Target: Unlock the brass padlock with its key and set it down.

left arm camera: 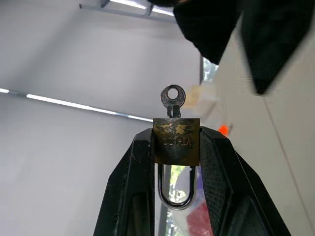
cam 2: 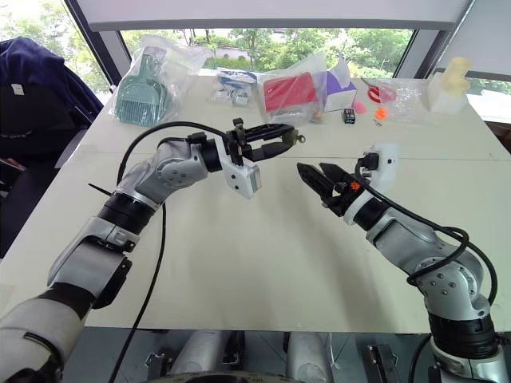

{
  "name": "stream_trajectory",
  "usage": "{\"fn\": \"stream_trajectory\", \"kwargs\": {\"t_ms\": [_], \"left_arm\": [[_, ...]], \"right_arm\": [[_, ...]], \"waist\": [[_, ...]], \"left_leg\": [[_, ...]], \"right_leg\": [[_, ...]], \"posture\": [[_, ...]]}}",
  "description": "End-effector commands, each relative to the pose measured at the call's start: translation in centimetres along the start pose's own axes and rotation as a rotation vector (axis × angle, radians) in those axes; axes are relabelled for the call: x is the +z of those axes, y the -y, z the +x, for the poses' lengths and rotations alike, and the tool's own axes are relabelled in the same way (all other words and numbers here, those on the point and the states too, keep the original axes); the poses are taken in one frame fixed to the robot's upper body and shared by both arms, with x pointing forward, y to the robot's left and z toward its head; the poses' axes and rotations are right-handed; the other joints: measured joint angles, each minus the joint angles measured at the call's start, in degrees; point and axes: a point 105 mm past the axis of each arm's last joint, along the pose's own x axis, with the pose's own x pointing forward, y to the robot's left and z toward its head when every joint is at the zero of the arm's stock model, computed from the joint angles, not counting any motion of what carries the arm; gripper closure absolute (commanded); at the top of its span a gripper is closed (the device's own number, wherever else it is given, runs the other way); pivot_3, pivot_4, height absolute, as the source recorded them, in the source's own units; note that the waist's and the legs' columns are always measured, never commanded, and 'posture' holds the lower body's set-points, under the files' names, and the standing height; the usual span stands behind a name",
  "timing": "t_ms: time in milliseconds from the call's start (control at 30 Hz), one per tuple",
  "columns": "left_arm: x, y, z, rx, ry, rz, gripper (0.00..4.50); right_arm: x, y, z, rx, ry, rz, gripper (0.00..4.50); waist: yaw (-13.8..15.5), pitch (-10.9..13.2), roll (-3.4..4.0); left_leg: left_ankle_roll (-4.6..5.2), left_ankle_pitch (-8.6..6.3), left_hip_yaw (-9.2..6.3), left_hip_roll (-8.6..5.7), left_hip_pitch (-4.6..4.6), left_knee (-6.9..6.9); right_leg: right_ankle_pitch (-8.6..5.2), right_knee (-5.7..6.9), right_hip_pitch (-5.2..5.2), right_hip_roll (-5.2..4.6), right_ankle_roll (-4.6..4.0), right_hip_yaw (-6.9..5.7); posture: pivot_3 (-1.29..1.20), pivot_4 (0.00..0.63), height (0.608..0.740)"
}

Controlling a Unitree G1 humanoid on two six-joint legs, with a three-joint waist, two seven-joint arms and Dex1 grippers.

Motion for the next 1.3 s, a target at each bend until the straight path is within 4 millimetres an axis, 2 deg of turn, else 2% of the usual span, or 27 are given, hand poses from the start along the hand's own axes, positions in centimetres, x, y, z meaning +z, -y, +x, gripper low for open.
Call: {"fn": "stream_trajectory", "kwargs": {"t_ms": [33,300,800,900,1067,1200,1300], "left_arm": [[0.5,-1.2,0.2,0.043,0.020,0.007,3.83],[1.3,0.1,0.3,-0.003,0.042,-0.009,3.83],[2.6,0.8,0.3,-0.014,0.082,-0.036,3.83],[2.4,0.7,0.2,-0.013,0.071,-0.038,3.83],[2.4,0.7,0.1,-0.016,0.065,-0.037,3.83],[2.1,1.0,-0.1,-0.033,0.053,-0.052,3.83],[1.8,1.5,-0.2,-0.066,0.034,-0.092,2.32]], "right_arm": [[1.1,-1.2,0.2,0.062,0.043,-0.021,0.97],[1.7,-2.8,0.6,0.146,0.077,0.017,0.97],[2.0,-2.5,1.2,0.129,0.101,0.037,0.97],[1.8,-2.5,1.2,0.130,0.096,0.042,1.80],[1.6,-2.4,1.3,0.125,0.092,0.051,4.33],[1.7,-2.4,1.3,0.129,0.091,0.053,4.40],[1.6,-2.4,1.3,0.123,0.089,0.051,4.40]], "waist": [[0.0,0.0,0.00],[0.0,0.0,0.00],[0.0,0.0,0.00],[0.0,0.0,0.00],[0.0,0.0,0.00],[0.0,0.0,0.00],[0.0,0.0,0.00]], "left_leg": [[0.00,0.00,0.00,0.00,0.00,0.00],[0.00,0.00,0.00,-0.02,0.00,0.00],[0.00,0.00,-0.01,-0.01,0.00,0.00],[0.00,0.00,-0.01,-0.01,0.00,0.00],[0.00,0.00,-0.02,-0.01,0.00,0.00],[0.00,0.00,-0.01,-0.02,0.00,0.00],[0.00,0.00,-0.01,-0.01,0.00,0.00]], "right_leg": [[0.00,0.00,0.00,0.01,0.00,0.00],[0.00,-0.01,0.01,-0.01,0.00,0.00],[0.00,-0.01,0.01,-0.06,0.00,0.00],[0.00,-0.01,0.01,-0.06,0.00,0.00],[0.00,-0.01,0.01,-0.06,0.00,0.00],[0.00,-0.01,0.01,-0.06,0.00,0.00],[0.00,0.00,0.01,-0.06,0.00,0.00]], "posture": [[0.00,0.150,0.740],[0.00,0.150,0.740],[0.00,0.150,0.740],[0.00,0.150,0.740],[0.00,0.150,0.740],[0.00,0.150,0.740],[0.00,0.150,0.740]]}}
